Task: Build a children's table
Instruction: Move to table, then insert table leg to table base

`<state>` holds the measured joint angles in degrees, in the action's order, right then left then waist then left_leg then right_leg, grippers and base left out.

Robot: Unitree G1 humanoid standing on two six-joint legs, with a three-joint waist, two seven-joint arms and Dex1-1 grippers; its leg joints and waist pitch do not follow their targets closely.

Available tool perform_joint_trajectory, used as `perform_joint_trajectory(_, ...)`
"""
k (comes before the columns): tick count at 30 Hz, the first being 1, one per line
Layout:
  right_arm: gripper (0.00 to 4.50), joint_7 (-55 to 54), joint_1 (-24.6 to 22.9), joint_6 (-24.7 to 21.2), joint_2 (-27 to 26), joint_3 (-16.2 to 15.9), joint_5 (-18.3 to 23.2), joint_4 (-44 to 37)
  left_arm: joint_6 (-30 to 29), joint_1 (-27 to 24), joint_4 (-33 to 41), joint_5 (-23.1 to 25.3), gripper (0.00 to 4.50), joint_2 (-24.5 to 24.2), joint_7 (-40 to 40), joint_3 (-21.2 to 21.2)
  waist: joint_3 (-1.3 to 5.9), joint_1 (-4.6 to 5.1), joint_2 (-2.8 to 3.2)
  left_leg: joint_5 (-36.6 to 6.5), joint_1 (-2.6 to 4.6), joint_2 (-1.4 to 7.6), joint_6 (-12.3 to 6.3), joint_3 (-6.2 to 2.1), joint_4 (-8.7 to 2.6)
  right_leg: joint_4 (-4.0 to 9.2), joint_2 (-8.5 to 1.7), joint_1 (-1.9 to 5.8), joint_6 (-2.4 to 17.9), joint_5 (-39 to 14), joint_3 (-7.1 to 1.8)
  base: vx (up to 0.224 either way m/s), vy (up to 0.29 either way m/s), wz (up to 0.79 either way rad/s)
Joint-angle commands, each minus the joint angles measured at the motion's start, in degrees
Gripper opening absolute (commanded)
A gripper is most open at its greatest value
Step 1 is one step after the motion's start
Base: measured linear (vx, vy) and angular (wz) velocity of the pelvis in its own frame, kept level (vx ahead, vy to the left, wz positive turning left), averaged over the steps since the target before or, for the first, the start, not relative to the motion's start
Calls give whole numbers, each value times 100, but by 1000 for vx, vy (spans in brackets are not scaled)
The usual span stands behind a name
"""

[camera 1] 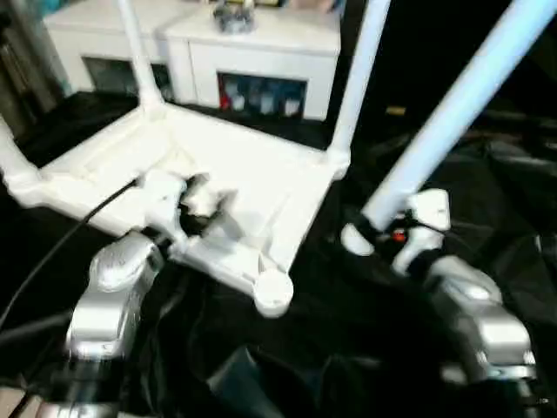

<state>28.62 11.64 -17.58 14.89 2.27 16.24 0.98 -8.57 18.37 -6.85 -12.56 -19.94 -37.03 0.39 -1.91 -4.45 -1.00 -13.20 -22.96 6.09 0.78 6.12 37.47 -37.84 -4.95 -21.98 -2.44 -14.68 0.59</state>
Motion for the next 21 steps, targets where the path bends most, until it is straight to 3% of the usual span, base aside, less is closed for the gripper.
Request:
perform_joint_trajectory(1, 190, 287, 128, -81, 127, 85, 137, 3, 39, 265, -274, 45, 370, -332, -843, -283, 327, -37, 19, 673, 187, 424, -595, -34, -449, 352, -285, 248, 1410, 1234, -130, -82, -33, 5)
perform_joint_trajectory(2, 190, 565, 173, -130, 307, 36, 199, 30, 150, 574, -715, 304, 381, -729, -1628, -648, 253, 7, 95, -431, 244, 511, -393, -2, -580, 451, -278, 201, 1547, 281, -117, -82, -33, 5)
perform_joint_trajectory(3, 190, 685, 182, -161, 384, 14, 228, 30, 194, 728, -946, 412, 383, -852, -1913, -772, 249, 19, 118, -758, 260, 535, -278, 16, -608, 453, -274, 194, 1539, 27, -121, -90, -30, 3)
perform_joint_trajectory(4, 190, 764, 189, -177, 443, -6, 260, 36, 236, 842, -1124, 468, 388, -931, -2126, -847, 221, 50, 77, -1192, 245, 564, -56, 51, -678, 491, -301, 234, 1496, -384, -123, -83, -14, -3)
perform_joint_trajectory(5, 190, 764, 189, -177, 443, -6, 260, 36, 236, 842, -1124, 468, 401, -931, -2126, -847, 206, 59, 45, -1293, 232, 564, 24, 70, -705, 525, -316, 250, 1443, -576, -129, -83, -14, -3)
perform_joint_trajectory(6, 190, 916, 192, -121, 574, -73, 235, 43, 395, 1075, -1499, 651, 401, -1099, -2554, -1039, 194, 49, 99, -1487, 284, 589, 172, 103, -733, 573, -350, 210, 1391, -937, -138, -68, -10, 1)
perform_joint_trajectory(7, 190, 1037, 193, -111, 644, -95, 255, 33, 547, 1243, -1768, 755, 416, -1209, -2869, -1186, 175, 55, 115, -1748, 341, 590, 274, 139, -741, 654, -346, 138, 1310, -1313, -168, -54, -13, 5)
perform_joint_trajectory(8, 190, 1160, 191, -134, 712, -103, 300, -11, 705, 1433, -2026, 839, 423, -1253, -3096, -1286, 175, 67, 118, -1830, 321, 602, 364, 141, -760, 651, -355, 162, 1265, -1428, -177, -54, -13, 5)
perform_joint_trajectory(11, 190, 1318, 175, -210, 779, -111, 390, -102, 805, 1636, -2294, 931, 429, -1289, -3391, -1434, 196, 53, 84, -1634, 293, 609, 359, 157, -769, 641, -386, 194, 1233, -1382, -179, 0, 0, 0)
perform_joint_trajectory(14, 190, 1460, 157, -245, 847, -151, 426, -166, 1005, 1827, -2610, 1102, 396, -1353, -3674, -1665, 230, 53, 145, -1246, 249, 635, 248, 183, -755, 569, -385, 212, 1446, -732, -158, 0, 0, 0)
perform_joint_trajectory(15, 190, 1544, 149, -245, 902, -190, 417, -181, 1203, 2013, -2954, 1205, 396, -1337, -3855, -1796, 231, 59, 133, -1233, 250, 628, 231, 194, -753, 576, -372, 205, 1469, -677, -152, 0, 0, 0)
perform_joint_trajectory(16, 190, 1649, 130, -237, 976, -251, 390, -199, 1599, 2341, -3583, 1454, 392, -1259, -4033, -1999, 243, 70, 160, -1161, 260, 604, 202, 210, -734, 582, -345, 199, 1501, -499, -155, 0, 0, 0)
perform_joint_trajectory(17, 190, 1661, 126, -238, 985, -257, 389, -203, 1652, 2385, -3668, 1494, 392, -1246, -4049, -2027, 280, 60, 146, -963, 265, 597, 147, 219, -701, 557, -347, 226, 1543, -145, -157, 0, 0, 0)
perform_joint_trajectory(21, 190, 1716, 77, -272, 1020, -271, 390, -269, 1946, 2633, -4179, 1696, 352, -1152, -4209, -2159, 319, 49, 150, -429, 226, 616, -93, 227, -646, 449, -367, 266, 1853, 924, -125, 0, 0, 0)
